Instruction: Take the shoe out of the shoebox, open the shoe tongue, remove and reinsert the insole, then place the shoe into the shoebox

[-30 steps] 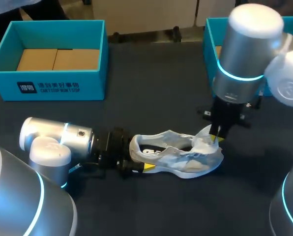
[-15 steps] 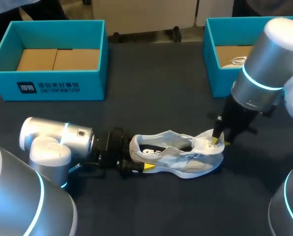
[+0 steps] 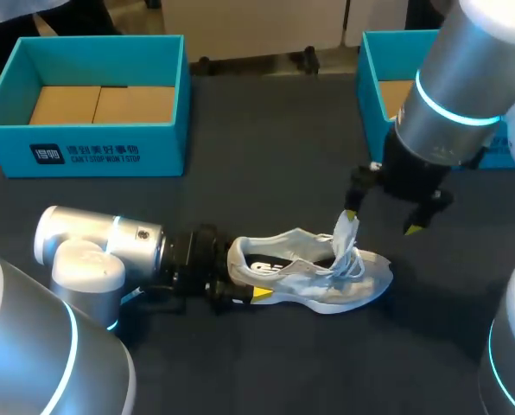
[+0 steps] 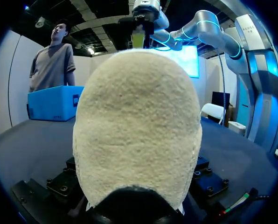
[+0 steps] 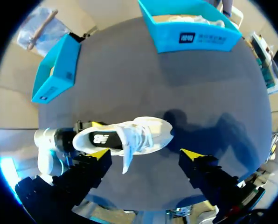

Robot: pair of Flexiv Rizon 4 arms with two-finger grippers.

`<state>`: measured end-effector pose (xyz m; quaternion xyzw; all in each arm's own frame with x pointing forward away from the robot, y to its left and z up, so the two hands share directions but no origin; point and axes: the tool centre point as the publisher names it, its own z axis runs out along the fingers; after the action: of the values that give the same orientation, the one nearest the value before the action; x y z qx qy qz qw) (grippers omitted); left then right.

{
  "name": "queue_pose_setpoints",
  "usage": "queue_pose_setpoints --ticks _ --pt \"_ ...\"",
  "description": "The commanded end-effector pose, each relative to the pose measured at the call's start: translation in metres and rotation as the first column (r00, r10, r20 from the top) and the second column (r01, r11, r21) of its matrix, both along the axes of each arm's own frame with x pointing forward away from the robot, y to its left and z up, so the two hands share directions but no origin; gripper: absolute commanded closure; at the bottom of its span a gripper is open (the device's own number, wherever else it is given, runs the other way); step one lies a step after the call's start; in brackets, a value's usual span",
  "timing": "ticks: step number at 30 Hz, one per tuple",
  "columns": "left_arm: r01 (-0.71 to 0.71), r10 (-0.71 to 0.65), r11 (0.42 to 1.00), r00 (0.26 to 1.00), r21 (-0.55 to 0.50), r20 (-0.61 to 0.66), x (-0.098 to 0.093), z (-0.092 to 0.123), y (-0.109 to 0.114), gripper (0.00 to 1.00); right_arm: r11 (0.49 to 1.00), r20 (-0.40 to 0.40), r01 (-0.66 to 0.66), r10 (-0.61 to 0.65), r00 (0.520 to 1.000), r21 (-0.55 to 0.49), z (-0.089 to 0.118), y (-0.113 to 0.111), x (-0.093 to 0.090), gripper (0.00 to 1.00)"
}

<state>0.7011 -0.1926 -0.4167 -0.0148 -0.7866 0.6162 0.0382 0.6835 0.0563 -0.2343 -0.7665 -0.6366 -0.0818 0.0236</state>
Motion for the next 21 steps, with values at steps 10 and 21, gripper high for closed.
queue_pose_setpoints --ticks 10,21 --pt "0.001 -0.001 1.000 1.000 0.001 0.000 0.001 -0.001 0.000 1.00 0.915 -0.080 -0.306 0.295 0.952 -0.263 0.077 0.071 0.027 0.64" --pt "0.001 -0.001 1.000 1.000 0.001 0.000 0.001 -0.001 0.000 1.00 0.630 -0.074 -0.710 0.730 0.680 -0.314 0.069 0.114 0.012 1.00"
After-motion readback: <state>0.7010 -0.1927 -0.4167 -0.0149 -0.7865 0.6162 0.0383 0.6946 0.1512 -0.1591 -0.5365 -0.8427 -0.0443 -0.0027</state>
